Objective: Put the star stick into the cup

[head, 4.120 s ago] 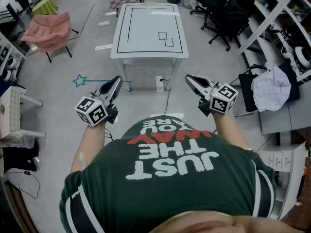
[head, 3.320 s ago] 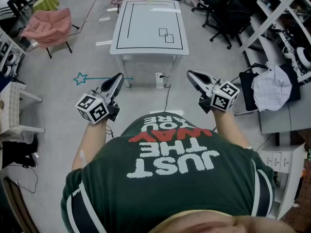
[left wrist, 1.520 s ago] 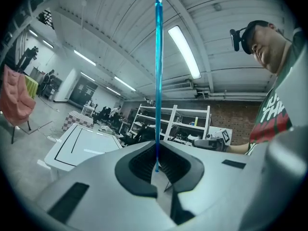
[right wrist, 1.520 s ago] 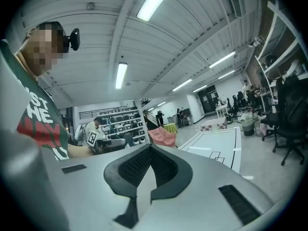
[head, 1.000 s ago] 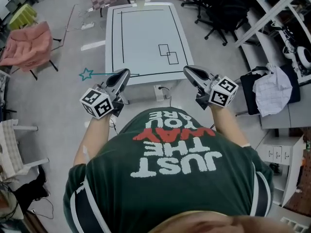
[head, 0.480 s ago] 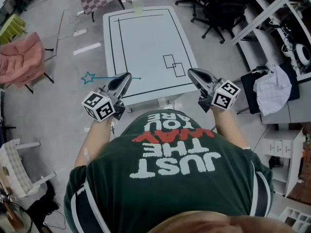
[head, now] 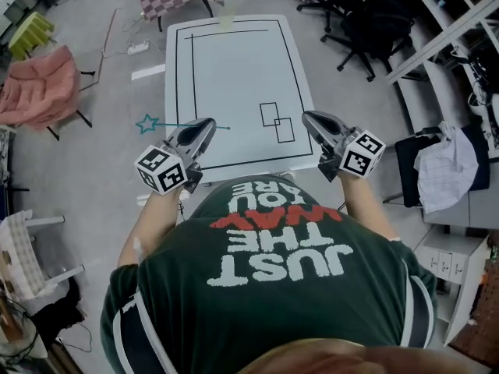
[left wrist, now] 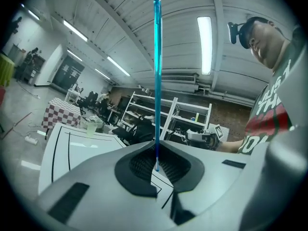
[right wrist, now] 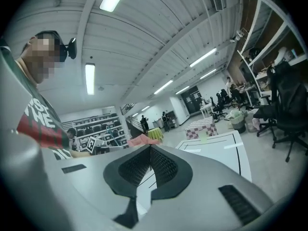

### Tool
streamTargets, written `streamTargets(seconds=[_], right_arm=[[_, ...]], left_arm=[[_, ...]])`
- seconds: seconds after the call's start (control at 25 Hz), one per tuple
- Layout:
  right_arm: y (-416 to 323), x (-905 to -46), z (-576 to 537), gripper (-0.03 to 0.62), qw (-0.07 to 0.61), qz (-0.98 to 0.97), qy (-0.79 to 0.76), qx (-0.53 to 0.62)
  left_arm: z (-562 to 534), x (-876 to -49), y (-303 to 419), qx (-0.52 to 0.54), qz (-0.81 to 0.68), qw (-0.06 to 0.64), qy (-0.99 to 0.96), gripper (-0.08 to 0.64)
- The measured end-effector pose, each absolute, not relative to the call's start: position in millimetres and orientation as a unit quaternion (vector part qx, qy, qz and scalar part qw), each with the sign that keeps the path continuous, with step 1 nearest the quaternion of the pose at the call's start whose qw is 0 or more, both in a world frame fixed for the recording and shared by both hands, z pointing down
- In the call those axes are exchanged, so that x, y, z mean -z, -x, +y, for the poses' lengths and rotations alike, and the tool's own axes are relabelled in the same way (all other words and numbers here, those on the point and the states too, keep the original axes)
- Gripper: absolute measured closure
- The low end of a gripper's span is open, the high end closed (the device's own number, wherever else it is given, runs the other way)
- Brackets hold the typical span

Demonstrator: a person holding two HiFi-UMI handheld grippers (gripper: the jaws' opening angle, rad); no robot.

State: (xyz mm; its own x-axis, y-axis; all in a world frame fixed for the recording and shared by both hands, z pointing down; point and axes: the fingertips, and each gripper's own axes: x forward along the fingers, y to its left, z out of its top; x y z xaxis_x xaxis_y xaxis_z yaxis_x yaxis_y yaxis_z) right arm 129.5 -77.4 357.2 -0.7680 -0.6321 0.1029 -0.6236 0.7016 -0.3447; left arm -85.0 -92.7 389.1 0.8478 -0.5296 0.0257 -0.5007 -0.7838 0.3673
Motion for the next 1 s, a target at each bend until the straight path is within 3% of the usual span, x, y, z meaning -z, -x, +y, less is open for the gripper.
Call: streamTargets(seconds=[0.48, 1.0], right_arm=[[-223.7, -367.2, -201.7, 0.558, 0.010, 0.962, 0.193, 0.194], [-131.8, -365.1, -262.5, 0.558, 0.010, 0.954, 0.218, 0.206]], left_arm=[[-172.9, -372.5, -38.7, 0.045, -0.386, 0.193, -0.901, 0.541], [-264.2, -357.8, 52.3, 0.034, -0.358, 0.183, -0.915, 0.541]])
